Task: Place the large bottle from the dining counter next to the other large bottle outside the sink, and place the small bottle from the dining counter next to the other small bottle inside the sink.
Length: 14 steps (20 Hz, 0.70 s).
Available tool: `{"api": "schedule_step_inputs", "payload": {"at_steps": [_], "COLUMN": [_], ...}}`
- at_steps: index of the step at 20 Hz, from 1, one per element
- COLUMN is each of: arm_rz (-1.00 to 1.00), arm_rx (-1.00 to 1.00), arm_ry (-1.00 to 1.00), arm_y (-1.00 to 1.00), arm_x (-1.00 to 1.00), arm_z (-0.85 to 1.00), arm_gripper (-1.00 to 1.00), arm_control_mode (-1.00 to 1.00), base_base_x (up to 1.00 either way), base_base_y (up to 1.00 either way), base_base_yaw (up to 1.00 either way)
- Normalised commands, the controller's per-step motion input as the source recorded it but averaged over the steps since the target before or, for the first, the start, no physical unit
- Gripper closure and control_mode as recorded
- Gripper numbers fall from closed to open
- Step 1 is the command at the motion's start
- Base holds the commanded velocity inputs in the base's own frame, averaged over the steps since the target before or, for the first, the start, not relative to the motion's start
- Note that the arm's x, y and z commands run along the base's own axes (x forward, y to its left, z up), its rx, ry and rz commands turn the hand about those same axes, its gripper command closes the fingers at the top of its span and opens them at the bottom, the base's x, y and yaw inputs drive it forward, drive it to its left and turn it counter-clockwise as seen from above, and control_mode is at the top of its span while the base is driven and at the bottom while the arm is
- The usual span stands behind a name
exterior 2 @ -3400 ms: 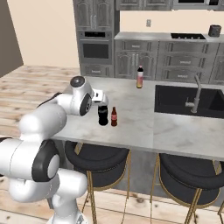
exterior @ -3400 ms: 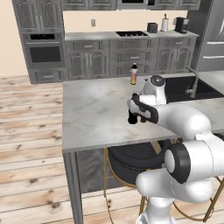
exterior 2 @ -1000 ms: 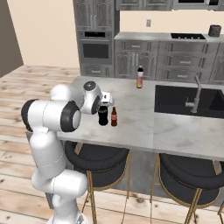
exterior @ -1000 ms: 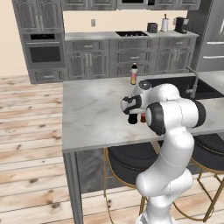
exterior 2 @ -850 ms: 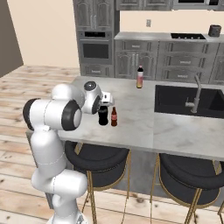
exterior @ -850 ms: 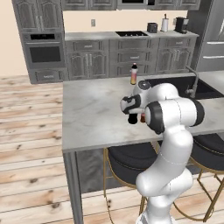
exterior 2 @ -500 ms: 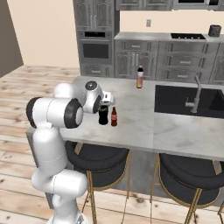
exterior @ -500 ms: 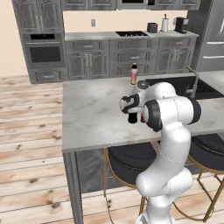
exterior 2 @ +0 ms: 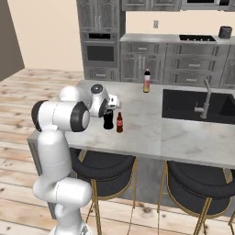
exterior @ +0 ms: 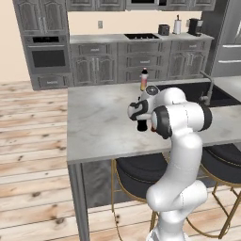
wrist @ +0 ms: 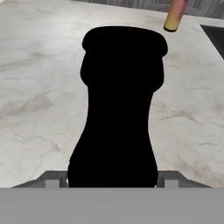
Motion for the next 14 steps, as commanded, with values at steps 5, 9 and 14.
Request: {"api": "schedule_step_inputs", "payload": {"at_steps": [5, 9, 14], "arm_rz": [0.0, 0.0, 0.0], "arm_rx": [0.01, 0.0, 0.03], "arm_ry": [-0.07, -0.17, -0.19], "arm_y": [0.0, -0.01, -0.03], "arm_x": [-0.11, -0.41, -0.44], "arm_z": [0.0, 0.02, 0.11], "arm_gripper": [1.0, 1.0, 1.0], "arm_control_mode": [-1.0, -1.0, -1.0], "base_base_x": [0.0, 0.0, 0.0], "base_base_y": [0.0, 0.0, 0.0], "base_base_yaw": [0.0, 0.0, 0.0]}}
